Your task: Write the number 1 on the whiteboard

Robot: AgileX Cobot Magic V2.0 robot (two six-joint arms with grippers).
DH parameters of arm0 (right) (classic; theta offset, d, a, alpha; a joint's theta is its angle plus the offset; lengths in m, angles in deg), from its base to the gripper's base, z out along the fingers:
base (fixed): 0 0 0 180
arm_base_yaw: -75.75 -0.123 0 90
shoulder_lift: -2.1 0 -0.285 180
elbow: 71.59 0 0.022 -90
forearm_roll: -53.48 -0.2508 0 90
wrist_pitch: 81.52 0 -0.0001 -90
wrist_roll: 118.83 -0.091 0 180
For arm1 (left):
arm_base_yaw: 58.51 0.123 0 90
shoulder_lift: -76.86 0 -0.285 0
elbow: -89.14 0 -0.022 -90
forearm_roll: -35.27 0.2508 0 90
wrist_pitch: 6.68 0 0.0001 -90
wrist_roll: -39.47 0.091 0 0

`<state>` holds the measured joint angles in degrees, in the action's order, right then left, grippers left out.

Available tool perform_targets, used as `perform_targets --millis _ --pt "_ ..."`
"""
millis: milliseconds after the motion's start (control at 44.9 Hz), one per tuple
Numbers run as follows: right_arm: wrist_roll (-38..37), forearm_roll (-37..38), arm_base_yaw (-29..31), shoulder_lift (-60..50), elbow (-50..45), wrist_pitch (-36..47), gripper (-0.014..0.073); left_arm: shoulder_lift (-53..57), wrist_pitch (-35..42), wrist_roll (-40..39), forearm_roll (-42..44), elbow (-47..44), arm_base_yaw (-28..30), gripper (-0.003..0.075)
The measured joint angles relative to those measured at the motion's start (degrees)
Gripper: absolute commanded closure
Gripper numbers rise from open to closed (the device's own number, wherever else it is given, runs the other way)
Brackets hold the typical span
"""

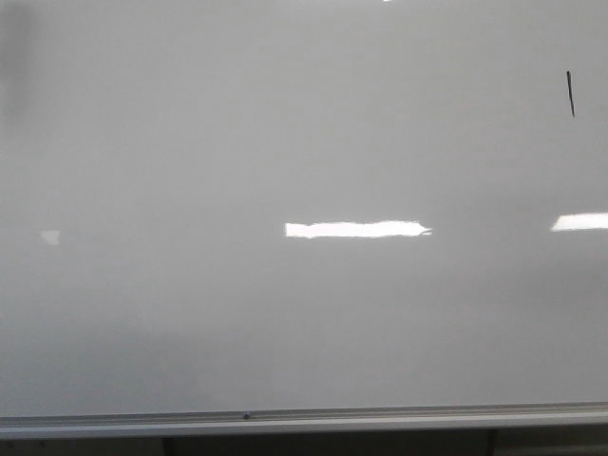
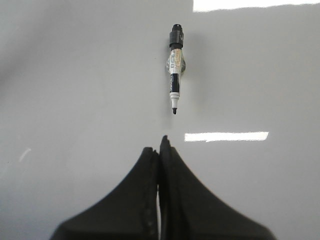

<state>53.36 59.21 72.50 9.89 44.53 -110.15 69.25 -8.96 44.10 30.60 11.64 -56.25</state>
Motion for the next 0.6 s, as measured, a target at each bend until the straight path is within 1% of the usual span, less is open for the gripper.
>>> perform_targets --millis 134,312,468,601 --pt "0.00 0.00 2.33 -0.62 -8.18 10.57 0.0661 0.00 0.00 0.00 0.00 0.00 0.00 0.0740" --pt "0.00 0.00 3.90 -0.62 -13.86 20.29 0.0661 0.00 0.00 0.00 0.00 0.00 0.00 0.0740" --pt "0.00 0.00 3.90 -0.62 -14.90 25.34 0.0661 0.00 0.00 0.00 0.00 0.00 0.00 0.0739" --pt "0.00 0.00 3.90 -0.62 -14.90 26.63 0.0661 0.00 0.00 0.00 0.00 0.00 0.00 0.0740"
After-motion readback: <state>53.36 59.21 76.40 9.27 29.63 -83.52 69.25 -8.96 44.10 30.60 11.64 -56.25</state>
